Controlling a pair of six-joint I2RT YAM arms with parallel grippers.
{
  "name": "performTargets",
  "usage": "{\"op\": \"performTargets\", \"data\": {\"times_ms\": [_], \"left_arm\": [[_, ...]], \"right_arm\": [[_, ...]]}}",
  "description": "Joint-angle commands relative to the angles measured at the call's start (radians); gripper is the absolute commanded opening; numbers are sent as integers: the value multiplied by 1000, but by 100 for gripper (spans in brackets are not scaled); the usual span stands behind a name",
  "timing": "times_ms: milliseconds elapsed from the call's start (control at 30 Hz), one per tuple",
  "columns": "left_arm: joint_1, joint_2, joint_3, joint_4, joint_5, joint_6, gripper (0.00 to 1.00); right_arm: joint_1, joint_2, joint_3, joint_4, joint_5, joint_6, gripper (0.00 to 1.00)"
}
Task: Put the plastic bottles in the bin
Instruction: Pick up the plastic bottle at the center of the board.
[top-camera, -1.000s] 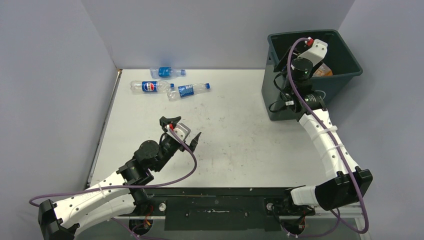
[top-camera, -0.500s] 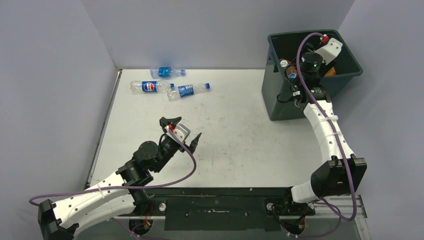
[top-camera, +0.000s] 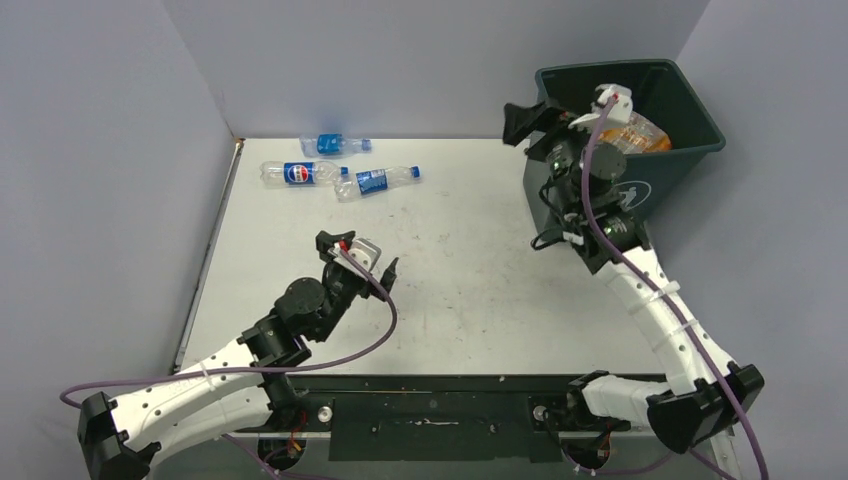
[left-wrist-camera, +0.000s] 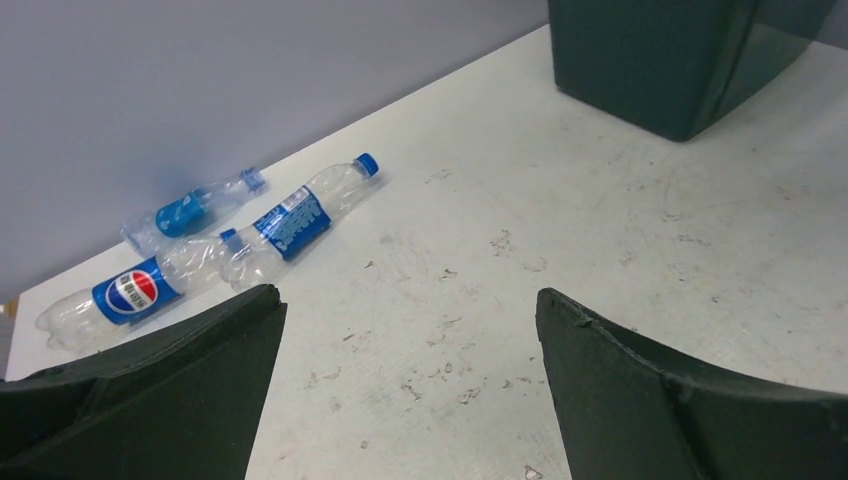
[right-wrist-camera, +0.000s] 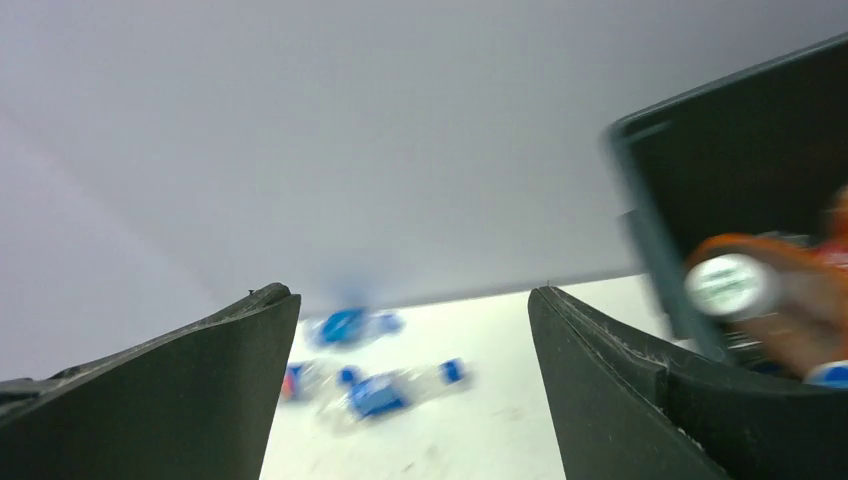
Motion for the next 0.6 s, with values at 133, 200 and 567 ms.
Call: {"op": "performTargets", "data": {"times_ms": [133, 200, 567], "left_arm": [[82, 151, 135, -66, -237, -132, 96], [145, 198, 170, -102, -219, -192, 96], [440, 707, 608, -288, 133, -217, 96]], "right_arm": [[258, -45, -377, 231, -231, 37, 88], [284, -48, -472, 269, -201, 70, 88], [308, -101, -873, 411, -247, 187, 88]]}}
